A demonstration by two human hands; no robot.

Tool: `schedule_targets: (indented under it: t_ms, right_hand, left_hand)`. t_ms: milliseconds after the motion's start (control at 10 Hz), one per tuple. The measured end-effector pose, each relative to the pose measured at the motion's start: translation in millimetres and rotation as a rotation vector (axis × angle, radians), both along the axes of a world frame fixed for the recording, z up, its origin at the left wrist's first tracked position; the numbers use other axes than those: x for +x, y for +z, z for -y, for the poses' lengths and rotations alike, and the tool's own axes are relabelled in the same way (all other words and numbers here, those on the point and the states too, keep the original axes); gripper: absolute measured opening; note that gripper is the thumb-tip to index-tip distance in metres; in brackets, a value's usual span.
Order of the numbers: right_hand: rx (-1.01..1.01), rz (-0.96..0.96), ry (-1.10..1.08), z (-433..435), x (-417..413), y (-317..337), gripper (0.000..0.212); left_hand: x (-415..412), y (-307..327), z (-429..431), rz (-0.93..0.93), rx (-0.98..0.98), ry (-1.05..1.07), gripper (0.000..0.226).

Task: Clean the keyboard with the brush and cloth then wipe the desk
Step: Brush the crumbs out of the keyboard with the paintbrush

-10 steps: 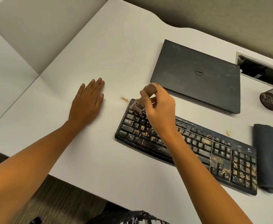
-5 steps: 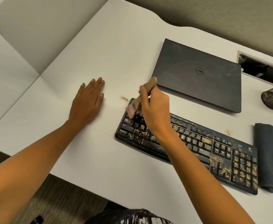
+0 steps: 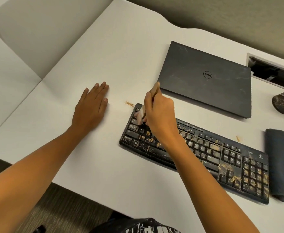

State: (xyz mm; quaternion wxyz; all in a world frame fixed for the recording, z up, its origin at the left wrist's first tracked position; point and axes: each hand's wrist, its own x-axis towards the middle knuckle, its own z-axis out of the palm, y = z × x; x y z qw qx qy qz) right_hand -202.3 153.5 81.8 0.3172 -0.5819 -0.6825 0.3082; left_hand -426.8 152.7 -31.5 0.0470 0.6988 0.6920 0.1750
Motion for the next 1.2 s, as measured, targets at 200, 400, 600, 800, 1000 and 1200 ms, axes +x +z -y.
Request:
schedule_targets:
  t_ms: [200, 400, 600, 800, 1000, 1200]
  right_hand:
    - [-0.045, -0.109, -0.11, 4, 7, 1, 0.031]
    - [-0.048, -0.107, -0.121, 4, 3, -1, 0.032]
    - [-0.007, 0.107, 0.063, 7, -15, -9, 0.04]
    - [0.089, 0.134, 0.0, -11, -2, 2, 0.035]
    - [-0.054, 0.104, 0.234, 3, -4, -3, 0.036]
    - [-0.089, 0.019, 0.291, 6, -1, 17, 0.039]
  left_hand:
    - [0, 0, 1, -0.004, -0.003, 0.003, 0.056]
    - [1, 0, 0, -0.012, -0.002, 0.004, 0.056]
    - [1, 0, 1, -0.002, -0.012, 0.008, 0.056]
    - [1, 0, 0, -0.001, -0.006, 0.004, 0.055]
    - [1, 1, 0, 0.0, -0.005, 0.008, 0.055]
    - [2, 2, 1, 0.007, -0.004, 0.012, 0.055]
